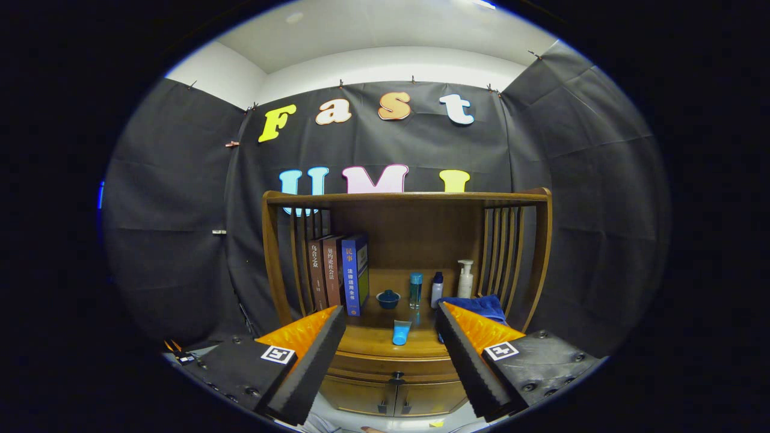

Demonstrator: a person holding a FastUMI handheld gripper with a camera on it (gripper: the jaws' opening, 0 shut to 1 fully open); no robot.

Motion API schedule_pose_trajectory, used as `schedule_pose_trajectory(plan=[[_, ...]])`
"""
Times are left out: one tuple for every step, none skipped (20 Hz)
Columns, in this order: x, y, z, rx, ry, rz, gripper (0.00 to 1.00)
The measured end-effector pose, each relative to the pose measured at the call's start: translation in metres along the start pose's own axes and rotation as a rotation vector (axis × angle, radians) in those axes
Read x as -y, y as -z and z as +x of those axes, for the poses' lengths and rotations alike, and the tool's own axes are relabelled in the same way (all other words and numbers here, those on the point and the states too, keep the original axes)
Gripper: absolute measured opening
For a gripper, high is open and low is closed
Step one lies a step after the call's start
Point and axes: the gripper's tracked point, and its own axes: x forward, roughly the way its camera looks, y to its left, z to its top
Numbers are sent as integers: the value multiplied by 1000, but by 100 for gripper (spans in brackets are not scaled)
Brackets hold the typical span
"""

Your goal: Pull open the drawer, take out the items inside it, and place them on the countertop above the cabinet.

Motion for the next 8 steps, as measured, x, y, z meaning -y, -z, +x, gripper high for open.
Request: schedule_pose_trajectory(plan=[[0, 0, 0, 1, -1, 0, 99], [0, -1, -1, 2, -2, 0, 98], [-1, -2, -2, 5, -3, 2, 98], [-1, -2, -2, 7, -3, 3, 99], [0, -3, -2, 9, -3, 4, 99], [1, -3, -2, 11, -2, 4, 98], [2, -4, -2, 11, -1, 5, 98], [3, -3, -2, 10, 1, 5, 98]])
